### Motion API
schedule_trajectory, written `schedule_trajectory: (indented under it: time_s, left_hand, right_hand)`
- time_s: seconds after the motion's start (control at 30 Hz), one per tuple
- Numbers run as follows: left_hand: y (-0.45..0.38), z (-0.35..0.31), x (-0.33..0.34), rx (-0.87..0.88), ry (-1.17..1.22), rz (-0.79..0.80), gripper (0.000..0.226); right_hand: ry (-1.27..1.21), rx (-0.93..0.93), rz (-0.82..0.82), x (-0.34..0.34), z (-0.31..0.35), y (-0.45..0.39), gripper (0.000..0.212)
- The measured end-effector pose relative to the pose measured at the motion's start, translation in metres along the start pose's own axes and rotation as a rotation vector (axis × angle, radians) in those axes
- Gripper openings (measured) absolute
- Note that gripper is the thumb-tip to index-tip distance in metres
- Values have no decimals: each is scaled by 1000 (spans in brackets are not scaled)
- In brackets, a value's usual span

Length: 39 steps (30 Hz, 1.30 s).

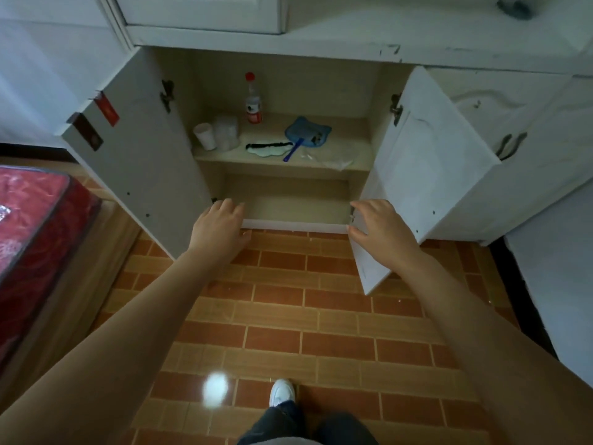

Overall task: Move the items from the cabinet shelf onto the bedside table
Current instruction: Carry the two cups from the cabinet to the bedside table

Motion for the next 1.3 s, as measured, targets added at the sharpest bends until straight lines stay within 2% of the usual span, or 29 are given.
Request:
schedule_trajectory:
  time_s: [0.3, 0.77, 0.97, 1.1, 1.3]
  left_hand:
    - [-94, 0, 4, -67, 35, 8, 53]
    - [-242, -33, 4, -311, 106, 17, 46]
    - [-281, -23, 12, -374, 127, 15, 47]
    - [-309, -9, 22, -361, 130, 8, 54]
    - [-354, 17, 32, -344, 144, 14, 52]
  right_hand:
    - [-47, -63, 24, 1, -37, -103, 50]
    - [-53, -234, 138, 0, -116, -285, 52]
    - [-85, -283, 176, 15, -117, -340, 52]
    - [-109, -293, 174, 31, -111, -376, 52]
    - [-150, -291, 146, 55, -95, -429, 51]
Point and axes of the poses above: each hand's wrist, its own y-axis away from the middle knuckle, its own x-axis out of the palm, z = x × y, the point moved 3 cm from there along -y, towards the middle knuckle, and after that the axes turned 13 degrees about -x, right-handed, at the moved point
